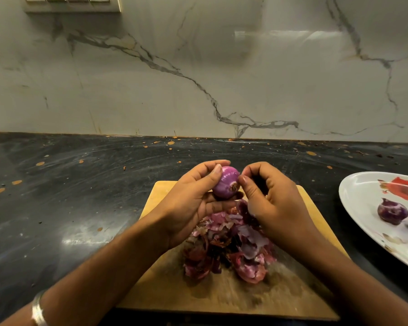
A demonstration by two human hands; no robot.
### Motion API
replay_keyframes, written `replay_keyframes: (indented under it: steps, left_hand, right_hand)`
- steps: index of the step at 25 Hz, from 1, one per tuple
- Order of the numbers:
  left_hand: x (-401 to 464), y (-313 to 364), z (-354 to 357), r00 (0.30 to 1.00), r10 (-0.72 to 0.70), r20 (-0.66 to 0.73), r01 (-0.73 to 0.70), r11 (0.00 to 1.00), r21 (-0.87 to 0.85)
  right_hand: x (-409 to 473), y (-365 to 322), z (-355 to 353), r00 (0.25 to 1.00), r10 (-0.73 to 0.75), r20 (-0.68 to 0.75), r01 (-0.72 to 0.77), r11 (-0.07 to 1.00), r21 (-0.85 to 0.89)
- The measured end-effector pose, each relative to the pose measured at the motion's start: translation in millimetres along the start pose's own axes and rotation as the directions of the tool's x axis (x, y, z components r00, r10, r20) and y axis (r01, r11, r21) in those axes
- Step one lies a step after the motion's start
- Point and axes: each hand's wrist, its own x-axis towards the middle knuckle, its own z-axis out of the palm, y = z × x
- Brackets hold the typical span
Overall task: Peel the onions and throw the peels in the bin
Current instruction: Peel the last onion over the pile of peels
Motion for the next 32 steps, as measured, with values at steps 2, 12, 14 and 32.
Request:
replay_keyframes:
  steps: [2,12,14,32]
  left_hand:
    - [1.9,1.6,-1.5,0.999,0.018,-0.032,-0.019,0.999,-0.029]
    - [-1.6,-0.9,-0.4,0.998,0.021,0.056,-0.023,0.999,0.032]
    - [-2.6,0.2,-0.7,0.998,0.029,0.062,-0.032,0.998,0.045]
    - [-4.7,0.7,7.8,0.999,0.042,-0.032,-0.039,0.994,0.099]
  right_hand:
    - [-2.6,-1.9,1.4,0.999,-0.047,0.028,0.047,0.999,0.004]
    - [-3.5,-0.9,3.8,0.994,-0.077,0.083,0.089,0.985,-0.147]
    - [-3.1,0.0,2.5,0.992,-0.07,0.102,0.083,0.988,-0.129]
    - [0.1,-5.8,-2.7,0.999,-0.048,-0.009,0.035,0.836,-0.547]
